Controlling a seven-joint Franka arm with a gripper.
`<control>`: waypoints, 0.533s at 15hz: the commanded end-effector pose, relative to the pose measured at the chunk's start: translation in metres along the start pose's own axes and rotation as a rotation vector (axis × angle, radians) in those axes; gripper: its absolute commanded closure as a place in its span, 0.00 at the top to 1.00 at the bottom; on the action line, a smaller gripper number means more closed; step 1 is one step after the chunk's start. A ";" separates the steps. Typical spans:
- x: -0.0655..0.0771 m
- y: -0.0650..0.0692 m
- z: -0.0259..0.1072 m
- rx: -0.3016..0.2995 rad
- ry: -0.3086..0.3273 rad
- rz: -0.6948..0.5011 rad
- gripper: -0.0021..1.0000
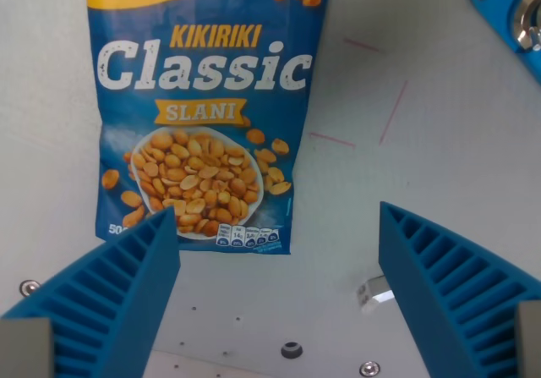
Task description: Rotate around base negative x
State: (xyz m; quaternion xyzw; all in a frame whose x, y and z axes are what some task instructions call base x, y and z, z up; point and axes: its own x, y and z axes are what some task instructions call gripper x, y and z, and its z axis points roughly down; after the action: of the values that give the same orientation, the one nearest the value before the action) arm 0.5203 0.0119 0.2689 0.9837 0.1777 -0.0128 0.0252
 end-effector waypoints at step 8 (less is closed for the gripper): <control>0.001 -0.003 -0.002 -0.258 -0.095 0.018 1.00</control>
State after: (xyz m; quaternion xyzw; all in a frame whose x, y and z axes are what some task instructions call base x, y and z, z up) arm 0.5204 0.0121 0.2690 0.9813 0.1797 -0.0171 0.0665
